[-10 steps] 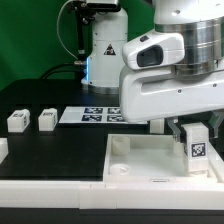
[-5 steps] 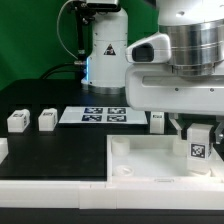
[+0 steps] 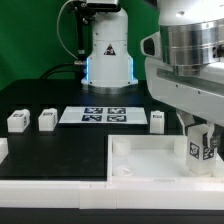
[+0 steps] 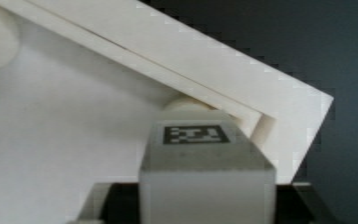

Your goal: Assemble one leg

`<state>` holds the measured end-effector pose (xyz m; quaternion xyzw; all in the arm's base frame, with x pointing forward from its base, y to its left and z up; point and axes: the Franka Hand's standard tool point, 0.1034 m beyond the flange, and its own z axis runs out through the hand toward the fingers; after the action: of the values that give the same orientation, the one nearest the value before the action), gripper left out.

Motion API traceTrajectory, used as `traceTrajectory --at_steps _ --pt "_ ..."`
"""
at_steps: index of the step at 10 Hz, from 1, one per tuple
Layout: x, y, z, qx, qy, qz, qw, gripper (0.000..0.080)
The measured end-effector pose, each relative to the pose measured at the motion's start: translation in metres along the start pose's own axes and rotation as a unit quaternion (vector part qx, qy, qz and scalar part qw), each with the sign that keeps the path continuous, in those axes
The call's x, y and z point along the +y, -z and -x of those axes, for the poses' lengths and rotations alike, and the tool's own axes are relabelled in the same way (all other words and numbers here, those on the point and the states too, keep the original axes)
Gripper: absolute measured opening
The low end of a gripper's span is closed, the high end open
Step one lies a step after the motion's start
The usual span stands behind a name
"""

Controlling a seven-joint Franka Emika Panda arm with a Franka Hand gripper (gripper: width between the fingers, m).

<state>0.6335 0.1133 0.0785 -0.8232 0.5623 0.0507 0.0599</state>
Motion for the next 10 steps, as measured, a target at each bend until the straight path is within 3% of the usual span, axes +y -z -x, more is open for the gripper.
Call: traceTrajectory --at_steps 1,2,3,4,5,9,10 --pt "0.000 0.000 0.000 0.000 0.013 0.000 1.000 0.0294" --pt "0.000 0.000 0.001 0.000 0.032 0.000 0.999 0.0361" --pt "-0.001 -0.002 0.008 0.000 0.038 0.002 0.999 0.0541" --pt "0.000 -0.002 0.010 0.000 0.094 0.007 0.996 0.0541" --pt "0.000 -0.002 0.010 -0.002 0.189 0.012 0.982 0.0629" --pt "0.002 -0.002 0.006 -0.006 0.435 0.017 0.900 0.0649" --pt "0.003 -0.003 0.003 -0.006 0.495 0.019 0.869 0.0649"
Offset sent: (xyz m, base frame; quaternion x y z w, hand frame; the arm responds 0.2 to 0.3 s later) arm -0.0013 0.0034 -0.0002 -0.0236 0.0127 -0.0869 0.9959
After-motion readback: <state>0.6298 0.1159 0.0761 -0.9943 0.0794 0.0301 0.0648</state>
